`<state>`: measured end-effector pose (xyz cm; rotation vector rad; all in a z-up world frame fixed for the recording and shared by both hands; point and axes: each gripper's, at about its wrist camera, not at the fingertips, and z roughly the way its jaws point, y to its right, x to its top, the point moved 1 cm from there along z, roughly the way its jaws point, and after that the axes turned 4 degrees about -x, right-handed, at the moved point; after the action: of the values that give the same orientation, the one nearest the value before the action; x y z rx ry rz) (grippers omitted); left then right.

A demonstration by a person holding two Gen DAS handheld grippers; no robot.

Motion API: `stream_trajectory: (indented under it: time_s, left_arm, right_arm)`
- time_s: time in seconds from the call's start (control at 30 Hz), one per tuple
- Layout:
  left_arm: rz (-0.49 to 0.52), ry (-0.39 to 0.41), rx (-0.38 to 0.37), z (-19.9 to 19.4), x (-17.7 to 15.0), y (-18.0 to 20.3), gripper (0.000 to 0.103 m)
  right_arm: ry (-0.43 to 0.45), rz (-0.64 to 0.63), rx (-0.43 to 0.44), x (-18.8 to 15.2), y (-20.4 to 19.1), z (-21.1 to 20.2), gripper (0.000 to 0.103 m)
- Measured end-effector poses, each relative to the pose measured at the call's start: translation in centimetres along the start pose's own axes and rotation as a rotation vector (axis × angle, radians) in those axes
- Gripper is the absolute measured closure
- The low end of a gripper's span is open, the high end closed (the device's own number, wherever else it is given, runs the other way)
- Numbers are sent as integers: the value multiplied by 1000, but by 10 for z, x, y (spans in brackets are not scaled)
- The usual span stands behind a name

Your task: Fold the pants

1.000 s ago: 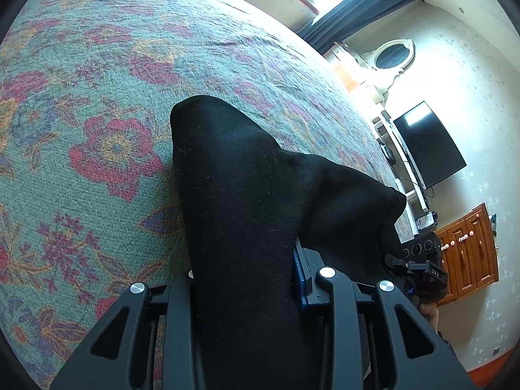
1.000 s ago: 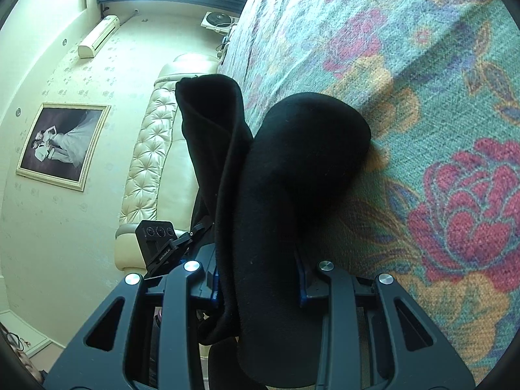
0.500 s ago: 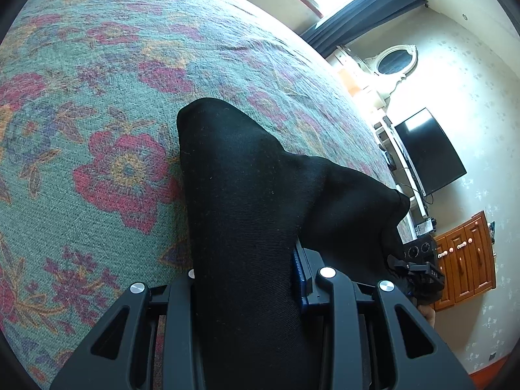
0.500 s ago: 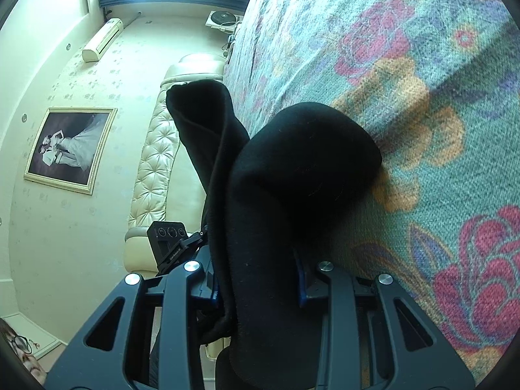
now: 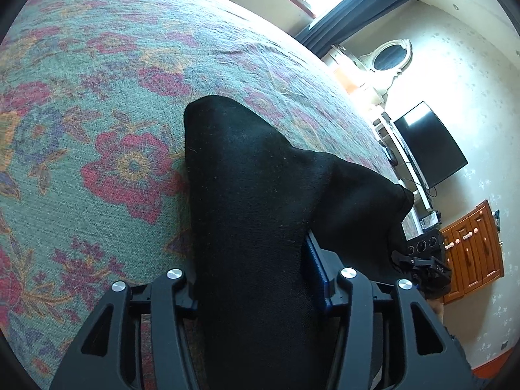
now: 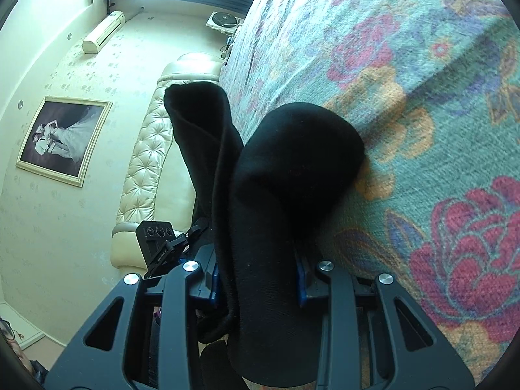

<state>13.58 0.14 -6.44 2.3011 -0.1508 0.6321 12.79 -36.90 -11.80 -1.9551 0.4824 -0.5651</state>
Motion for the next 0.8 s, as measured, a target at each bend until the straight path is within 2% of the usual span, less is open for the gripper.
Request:
stream_trajectory:
  time_s: [0.13,0.2,0.37,0.47,0.53,0.63,0.8]
  left_arm:
    - [1,32,2,-18,1,-1,46]
    - [-8,45,-5,-27,0,-2,37]
    - [-26,44,-13,-39,-11,-5,36]
    - [-36,51,-12,-42,-13,-4,36]
    - [-34,51,-22,-41,-14,0,36]
    - [0,48,5,-35,-13,16,32]
    - [26,47,38,-31,-11,21,30]
  right_arm:
    - [-1,8,7,1,4,-3,70]
    - [14,16,3,1,5,-8,68]
    - [52,13,-57,-2,3,-19,62]
    - [118,-5,-115,-1,-9,-36,61]
    - [172,-9,-112,3,-20,-47,61]
    - [228,-50,-102,15,-41,-56,61]
    - [196,-111,-227,50,-59,-39,30]
